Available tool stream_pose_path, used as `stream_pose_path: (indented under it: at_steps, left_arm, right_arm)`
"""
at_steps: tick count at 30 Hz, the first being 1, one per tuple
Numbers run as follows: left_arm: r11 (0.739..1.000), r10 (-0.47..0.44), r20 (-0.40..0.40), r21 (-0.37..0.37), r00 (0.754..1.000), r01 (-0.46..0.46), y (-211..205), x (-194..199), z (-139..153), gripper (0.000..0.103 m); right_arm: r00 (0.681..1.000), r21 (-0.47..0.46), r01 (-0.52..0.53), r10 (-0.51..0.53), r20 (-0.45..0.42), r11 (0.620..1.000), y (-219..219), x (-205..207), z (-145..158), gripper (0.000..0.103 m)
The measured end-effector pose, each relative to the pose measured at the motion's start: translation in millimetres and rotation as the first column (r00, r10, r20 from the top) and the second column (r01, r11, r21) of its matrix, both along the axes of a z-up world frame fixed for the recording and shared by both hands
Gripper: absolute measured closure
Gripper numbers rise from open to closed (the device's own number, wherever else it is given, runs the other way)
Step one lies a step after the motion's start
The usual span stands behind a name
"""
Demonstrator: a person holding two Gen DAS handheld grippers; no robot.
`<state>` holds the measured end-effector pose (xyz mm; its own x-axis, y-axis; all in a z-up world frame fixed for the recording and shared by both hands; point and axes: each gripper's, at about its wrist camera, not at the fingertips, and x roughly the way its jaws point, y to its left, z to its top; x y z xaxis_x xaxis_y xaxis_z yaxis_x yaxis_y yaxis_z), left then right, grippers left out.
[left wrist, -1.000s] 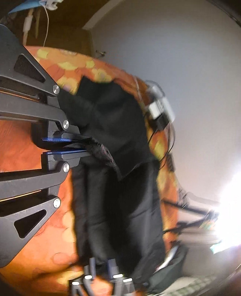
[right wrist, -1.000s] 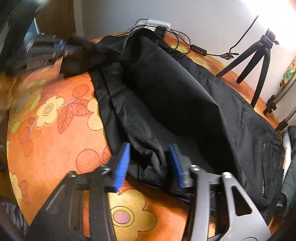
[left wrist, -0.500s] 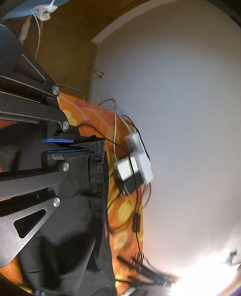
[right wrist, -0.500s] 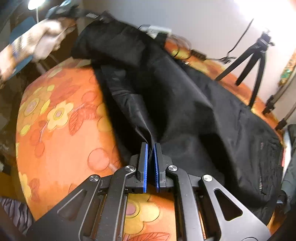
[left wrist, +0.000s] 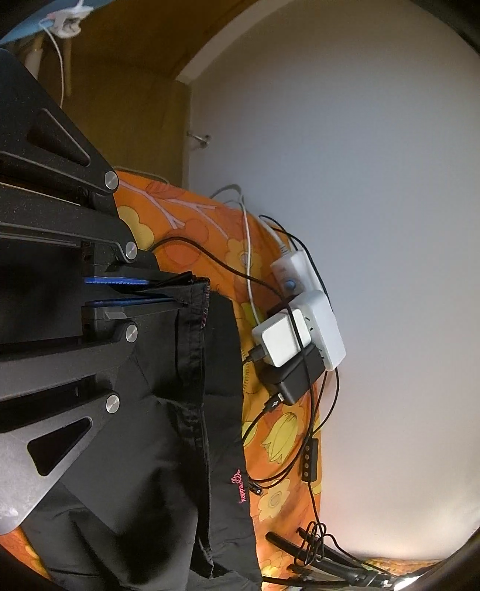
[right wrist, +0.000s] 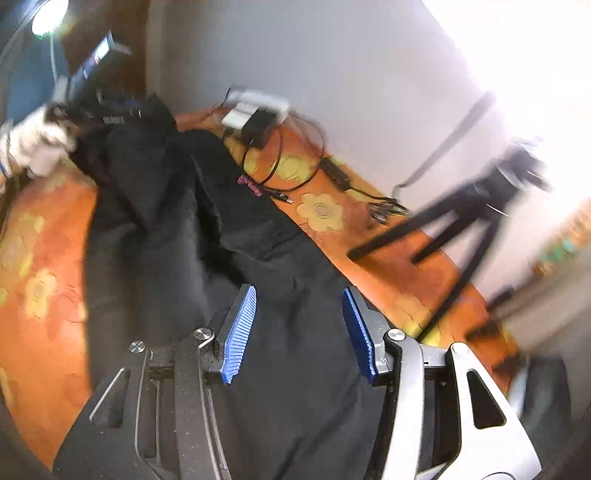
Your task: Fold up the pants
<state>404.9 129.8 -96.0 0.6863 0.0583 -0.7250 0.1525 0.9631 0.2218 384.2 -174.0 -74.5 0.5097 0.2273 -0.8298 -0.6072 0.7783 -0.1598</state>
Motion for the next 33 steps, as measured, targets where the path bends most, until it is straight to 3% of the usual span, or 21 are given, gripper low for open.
stream_pose_path:
  at_steps: [2,5,9,11,12,13,16,21,24,28,30,33]
  left_arm:
    - [1.0,0.0,-0.009,-0.009,1.0,0.0,3,-1,1,0.099]
    - [1.0,-0.006,-0.008,-0.013,1.0,0.006,4,-1,1,0.099]
    - [1.0,-0.014,0.015,-0.009,1.0,0.014,1,-2,2,0.099]
    - [1.0,-0.013,0.015,-0.011,1.0,0.014,2,-2,3,0.099]
    - [1.0,-0.01,0.016,-0.01,1.0,0.01,2,-1,3,0.099]
    - [1.0,-0.011,0.015,-0.007,1.0,0.011,2,0,3,0.099]
    - [1.0,-0.004,0.013,-0.002,1.0,0.004,1,5,2,0.099]
    - [1.0,0.007,-0.002,0.025,1.0,-0.007,-10,30,-3,0.099]
    - [0.997,0.031,-0.005,0.077,1.0,-0.03,-16,46,-9,0.089]
    - [0.991,0.092,0.009,0.095,0.996,-0.092,-7,54,-8,0.067]
    - [0.99,0.108,0.036,0.083,0.993,-0.111,4,48,0,0.065]
    - [0.989,0.148,0.054,0.007,0.987,-0.149,32,30,13,0.065]
  right_arm:
    - [0.998,-0.027,-0.06,0.059,-0.037,0.998,12,14,-15,0.051]
    - [0.987,-0.097,-0.157,0.153,-0.048,0.983,35,22,-34,0.038]
    - [0.977,-0.105,-0.212,0.207,-0.055,0.972,46,25,-44,0.037]
    - [0.976,-0.071,-0.206,0.199,-0.085,0.976,46,30,-45,0.057]
    - [0.977,-0.06,-0.195,0.189,-0.095,0.979,46,30,-44,0.09]
    - [0.978,-0.059,-0.187,0.181,-0.099,0.981,46,29,-42,0.096]
    - [0.986,-0.09,-0.164,0.164,-0.006,0.982,45,18,-27,0.098]
    - [0.992,-0.146,-0.017,0.035,0.12,0.989,38,34,-6,0.098]
    - [0.99,-0.212,0.033,-0.003,0.138,0.977,40,46,-17,0.098]
    - [0.991,-0.268,0.05,-0.016,0.13,0.962,45,53,-38,0.099]
    - [0.991,-0.277,0.067,-0.032,0.128,0.958,42,56,-43,0.099]
    - [0.991,-0.267,0.086,-0.056,0.12,0.96,39,58,-44,0.099]
